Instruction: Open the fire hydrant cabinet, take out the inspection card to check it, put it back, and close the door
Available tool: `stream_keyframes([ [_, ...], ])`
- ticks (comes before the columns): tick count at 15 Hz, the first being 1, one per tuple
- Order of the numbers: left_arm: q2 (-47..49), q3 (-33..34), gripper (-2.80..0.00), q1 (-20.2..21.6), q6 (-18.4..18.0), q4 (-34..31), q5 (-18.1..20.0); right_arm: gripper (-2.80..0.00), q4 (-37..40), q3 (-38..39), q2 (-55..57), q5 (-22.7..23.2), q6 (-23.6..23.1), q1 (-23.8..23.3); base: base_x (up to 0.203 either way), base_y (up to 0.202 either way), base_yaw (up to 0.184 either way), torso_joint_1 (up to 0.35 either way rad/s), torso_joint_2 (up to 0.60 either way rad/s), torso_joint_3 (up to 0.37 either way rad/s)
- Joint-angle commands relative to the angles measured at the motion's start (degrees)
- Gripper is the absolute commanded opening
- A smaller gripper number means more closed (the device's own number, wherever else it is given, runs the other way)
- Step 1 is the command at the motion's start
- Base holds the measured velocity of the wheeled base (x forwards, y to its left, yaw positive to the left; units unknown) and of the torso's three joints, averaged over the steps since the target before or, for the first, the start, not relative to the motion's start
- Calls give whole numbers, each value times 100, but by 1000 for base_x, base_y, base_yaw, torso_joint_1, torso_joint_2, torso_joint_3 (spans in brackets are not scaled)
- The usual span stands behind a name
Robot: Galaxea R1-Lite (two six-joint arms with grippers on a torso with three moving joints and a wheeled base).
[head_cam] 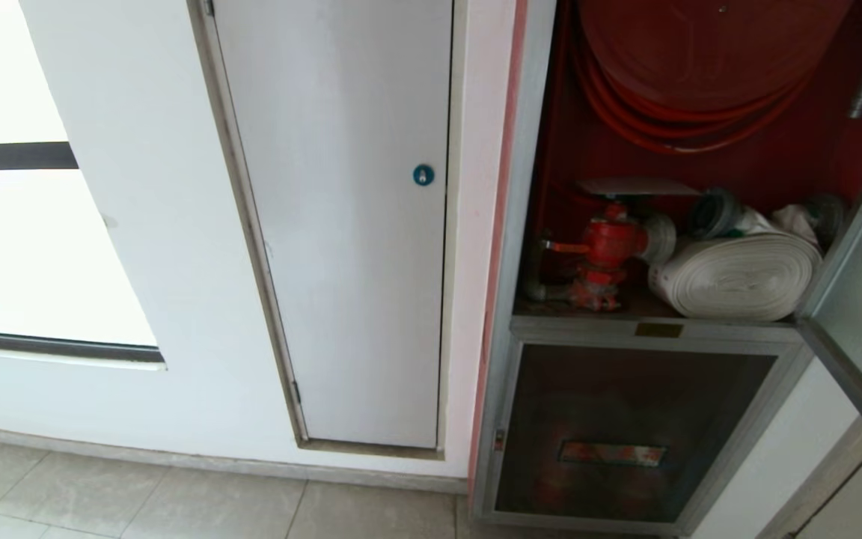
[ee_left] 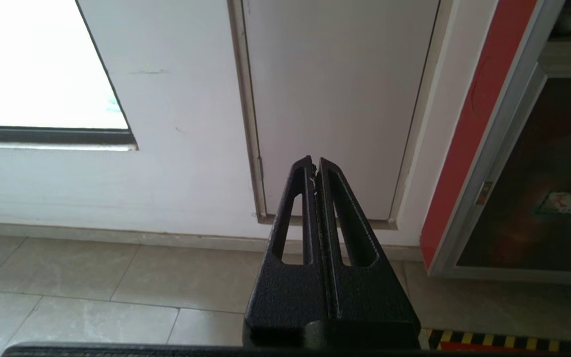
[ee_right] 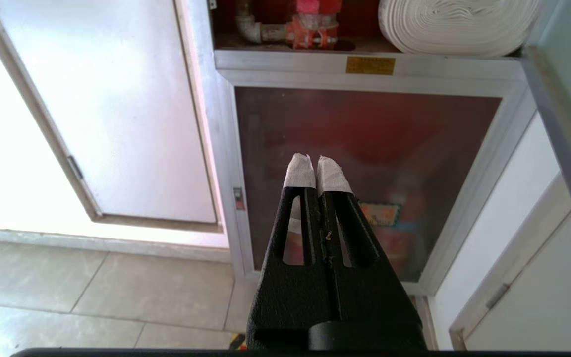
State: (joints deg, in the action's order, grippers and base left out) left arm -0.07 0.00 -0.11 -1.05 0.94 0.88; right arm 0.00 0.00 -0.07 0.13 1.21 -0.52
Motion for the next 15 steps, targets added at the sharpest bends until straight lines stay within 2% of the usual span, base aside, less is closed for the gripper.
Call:
stream_keyframes([
  [1,7,35,-280,2,-1,3,0,-280,0,0,-10,4,2,0,-197,0,1,-2,2,2],
  [7,-1,35,-280,2,-1,3,0,-280,0,0,-10,4,-6,0,-180,0,1,2,1,5],
  [15,7,42,-280,2,-1,3,0,-280,18,-9,-10,13,-29,52,0,0,0,6,2,0],
])
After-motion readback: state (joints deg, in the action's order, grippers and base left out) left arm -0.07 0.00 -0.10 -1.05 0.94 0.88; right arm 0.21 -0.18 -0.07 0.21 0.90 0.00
